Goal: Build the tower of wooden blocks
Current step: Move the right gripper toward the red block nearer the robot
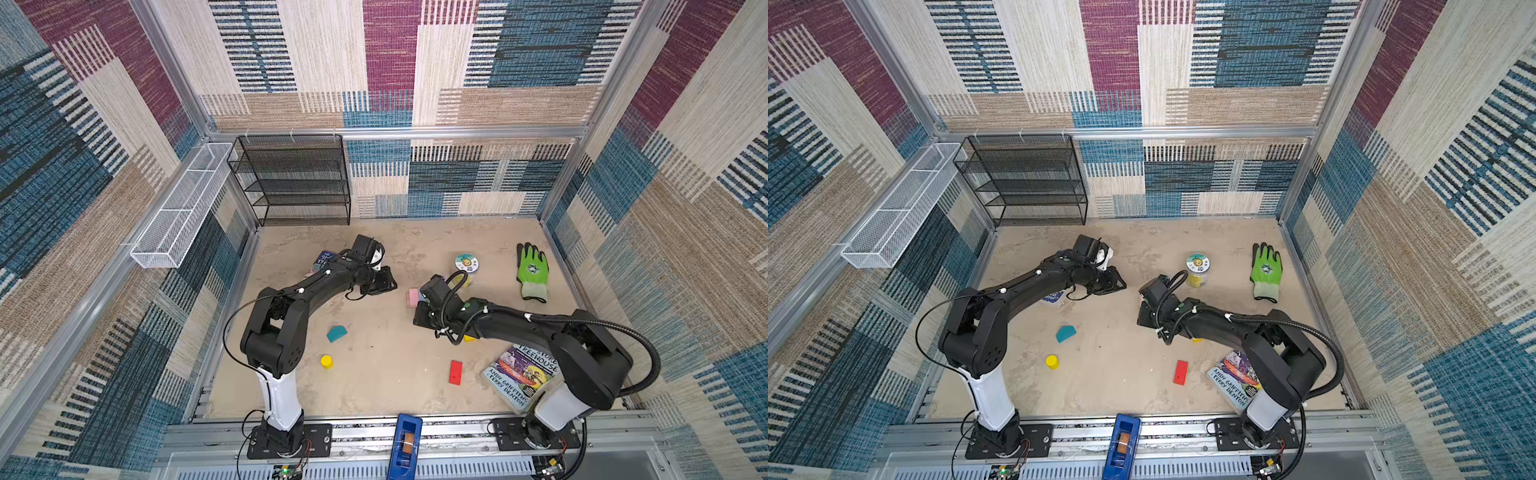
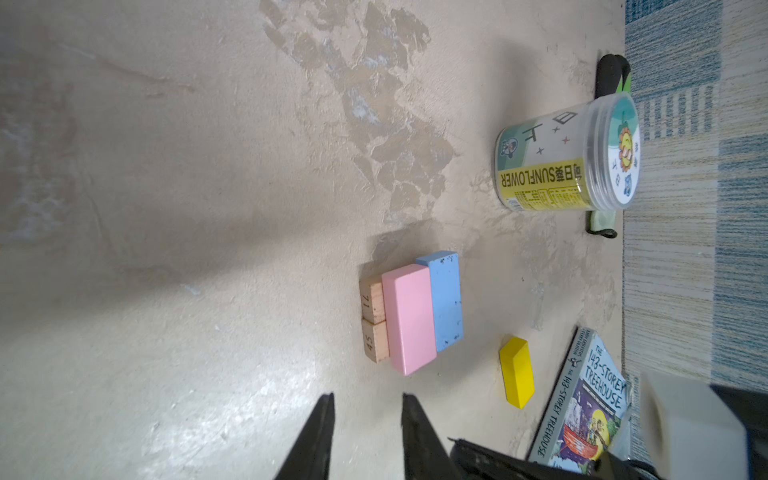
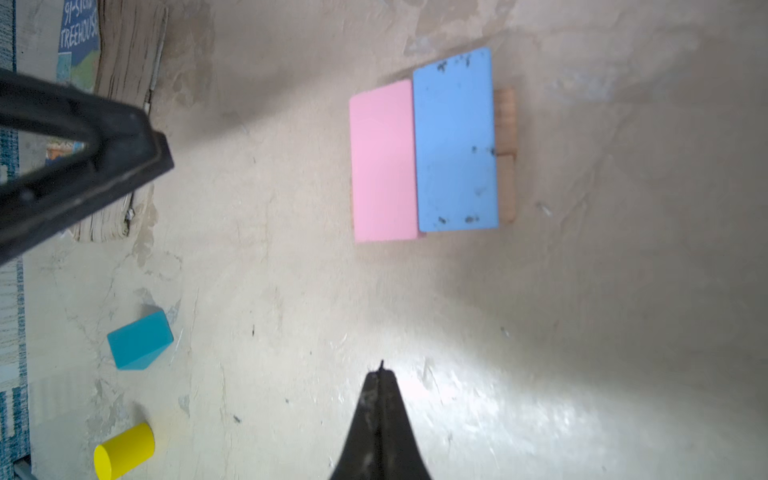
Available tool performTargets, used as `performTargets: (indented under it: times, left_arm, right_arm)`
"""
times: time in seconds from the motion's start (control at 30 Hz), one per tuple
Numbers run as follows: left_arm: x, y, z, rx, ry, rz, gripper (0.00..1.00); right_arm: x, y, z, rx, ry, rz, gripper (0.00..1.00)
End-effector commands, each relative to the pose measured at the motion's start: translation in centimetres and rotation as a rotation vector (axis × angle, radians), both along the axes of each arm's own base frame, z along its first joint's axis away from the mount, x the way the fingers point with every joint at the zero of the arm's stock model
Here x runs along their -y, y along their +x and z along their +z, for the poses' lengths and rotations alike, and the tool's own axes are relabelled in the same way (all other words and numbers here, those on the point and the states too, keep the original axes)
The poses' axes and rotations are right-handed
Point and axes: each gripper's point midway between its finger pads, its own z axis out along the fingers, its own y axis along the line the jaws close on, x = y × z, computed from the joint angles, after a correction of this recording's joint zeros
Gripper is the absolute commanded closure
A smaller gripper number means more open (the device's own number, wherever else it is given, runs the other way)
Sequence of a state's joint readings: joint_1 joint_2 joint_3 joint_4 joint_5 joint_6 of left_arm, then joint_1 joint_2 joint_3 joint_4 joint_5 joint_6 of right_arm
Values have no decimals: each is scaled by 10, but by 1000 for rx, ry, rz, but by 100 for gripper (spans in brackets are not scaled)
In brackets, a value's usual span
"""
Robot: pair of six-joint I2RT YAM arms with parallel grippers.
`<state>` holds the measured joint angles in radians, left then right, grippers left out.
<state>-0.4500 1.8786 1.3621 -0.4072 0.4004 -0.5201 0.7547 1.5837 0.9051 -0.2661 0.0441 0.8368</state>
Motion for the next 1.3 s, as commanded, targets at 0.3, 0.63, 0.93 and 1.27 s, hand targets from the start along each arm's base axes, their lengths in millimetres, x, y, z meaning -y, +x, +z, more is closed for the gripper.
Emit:
performTargets:
  times: [0.3, 0.63, 0.93, 1.27]
  left_arm:
    - [0, -2, 9, 19, -19, -7, 68]
    - [-4, -5, 13, 32, -3, -6, 68]
    - [-5, -5, 12, 32, 3, -5, 68]
    - [-5, -4, 10, 27, 5, -8, 68]
  right_arm:
    - [59, -79, 11, -103, -15, -54, 100]
    - [84, -136, -9, -244, -94, -60, 87]
    - [95, -165, -16, -325, -133, -52, 56]
    - [83, -178, -34, -382, -90, -16, 33]
